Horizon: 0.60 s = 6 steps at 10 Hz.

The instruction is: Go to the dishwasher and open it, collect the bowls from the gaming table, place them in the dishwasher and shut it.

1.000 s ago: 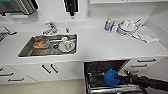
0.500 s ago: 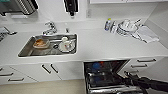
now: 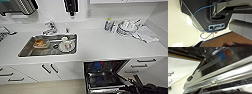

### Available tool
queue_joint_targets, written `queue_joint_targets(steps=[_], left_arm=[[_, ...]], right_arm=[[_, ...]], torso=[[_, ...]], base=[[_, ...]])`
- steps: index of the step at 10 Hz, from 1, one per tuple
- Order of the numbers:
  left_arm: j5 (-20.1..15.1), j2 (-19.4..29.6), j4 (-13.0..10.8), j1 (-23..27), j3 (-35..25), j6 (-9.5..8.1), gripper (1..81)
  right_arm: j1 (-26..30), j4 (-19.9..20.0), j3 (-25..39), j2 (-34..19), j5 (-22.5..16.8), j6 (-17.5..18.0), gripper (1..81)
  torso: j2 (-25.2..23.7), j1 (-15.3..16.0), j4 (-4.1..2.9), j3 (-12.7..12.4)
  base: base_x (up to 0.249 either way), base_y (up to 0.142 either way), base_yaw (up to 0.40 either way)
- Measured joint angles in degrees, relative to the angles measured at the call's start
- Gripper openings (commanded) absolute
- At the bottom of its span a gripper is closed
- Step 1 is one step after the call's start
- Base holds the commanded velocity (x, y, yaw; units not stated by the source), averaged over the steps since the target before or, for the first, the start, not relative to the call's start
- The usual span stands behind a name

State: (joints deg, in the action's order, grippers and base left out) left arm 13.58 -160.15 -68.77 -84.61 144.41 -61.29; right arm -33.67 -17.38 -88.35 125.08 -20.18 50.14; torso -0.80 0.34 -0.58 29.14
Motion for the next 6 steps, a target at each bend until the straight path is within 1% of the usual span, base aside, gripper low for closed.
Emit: queue_joint_targets(steps=[2,5,6], left_arm=[[0.4,0.0,0.0,0.1,1.3,0.0,81.1],[1.4,-0.1,0.4,0.5,2.2,0.0,81.1],[1.4,-0.4,0.4,0.5,2.5,0.0,81.1]], right_arm=[[-4.0,-0.1,1.2,-2.1,-0.7,-0.3,81.1],[-12.5,-0.7,2.0,-3.7,0.0,-1.8,81.1],[-14.6,-0.9,2.0,-4.1,0.6,-2.4,81.1]], torso=[[0.0,0.0,0.0,0.0],[0.0,0.0,0.0,0.0],[0.0,0.0,0.0,0.0]], base=[[0.0,0.0,0.0],[0.0,0.0,0.0],[0.0,0.0,0.0]])
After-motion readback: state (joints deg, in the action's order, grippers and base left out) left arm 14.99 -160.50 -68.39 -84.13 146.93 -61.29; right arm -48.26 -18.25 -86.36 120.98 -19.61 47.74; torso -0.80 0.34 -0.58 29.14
